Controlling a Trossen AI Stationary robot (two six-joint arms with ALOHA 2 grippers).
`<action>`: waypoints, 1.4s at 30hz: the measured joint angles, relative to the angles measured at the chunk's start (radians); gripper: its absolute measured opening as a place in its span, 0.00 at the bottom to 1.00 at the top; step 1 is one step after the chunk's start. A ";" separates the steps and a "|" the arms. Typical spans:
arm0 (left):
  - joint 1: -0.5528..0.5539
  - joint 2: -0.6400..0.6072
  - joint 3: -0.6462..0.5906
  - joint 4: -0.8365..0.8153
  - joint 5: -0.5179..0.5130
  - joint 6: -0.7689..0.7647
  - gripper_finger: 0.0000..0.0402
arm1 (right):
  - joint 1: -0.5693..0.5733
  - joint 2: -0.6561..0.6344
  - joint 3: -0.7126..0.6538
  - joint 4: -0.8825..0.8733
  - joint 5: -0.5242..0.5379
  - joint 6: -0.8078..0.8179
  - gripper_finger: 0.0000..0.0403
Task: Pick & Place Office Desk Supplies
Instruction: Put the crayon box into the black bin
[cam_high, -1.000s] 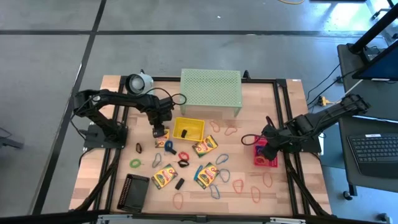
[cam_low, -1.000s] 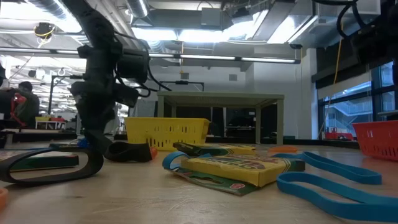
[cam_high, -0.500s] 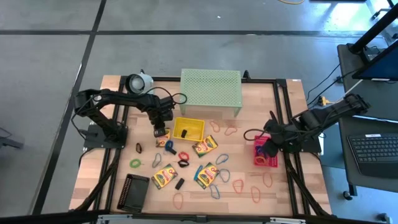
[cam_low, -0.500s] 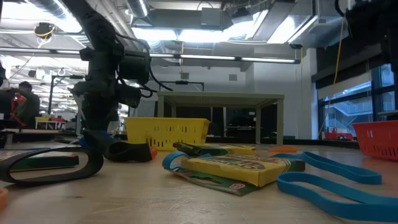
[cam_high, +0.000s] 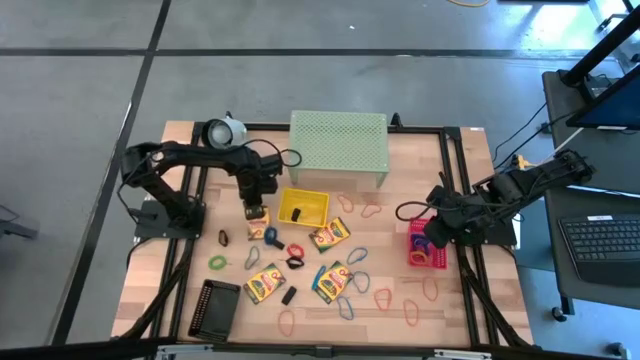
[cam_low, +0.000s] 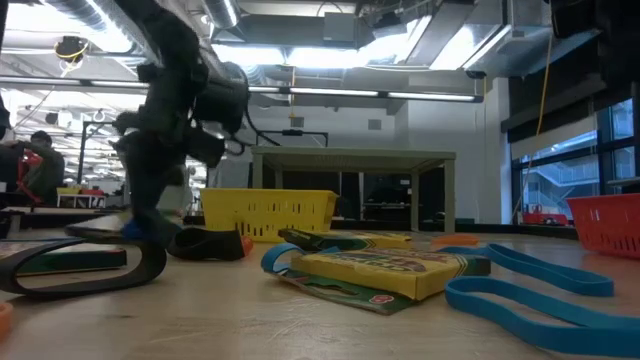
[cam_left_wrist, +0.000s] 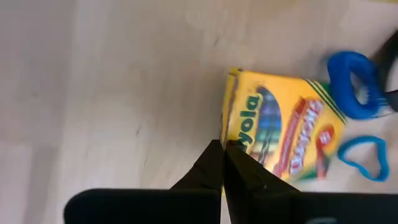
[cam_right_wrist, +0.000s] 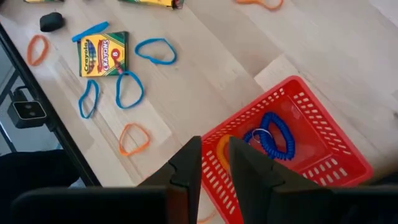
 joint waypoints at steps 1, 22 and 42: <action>0.000 -0.010 0.012 -0.025 0.000 -0.001 0.00 | 0.000 0.000 0.000 -0.002 0.000 -0.004 0.20; -0.225 -0.226 0.334 -0.473 0.034 -0.294 0.00 | 0.000 0.000 0.000 -0.024 0.107 -0.121 0.20; -0.960 -0.116 0.385 -0.338 0.182 -0.796 0.00 | 0.000 0.000 0.000 -0.022 0.149 -0.122 0.20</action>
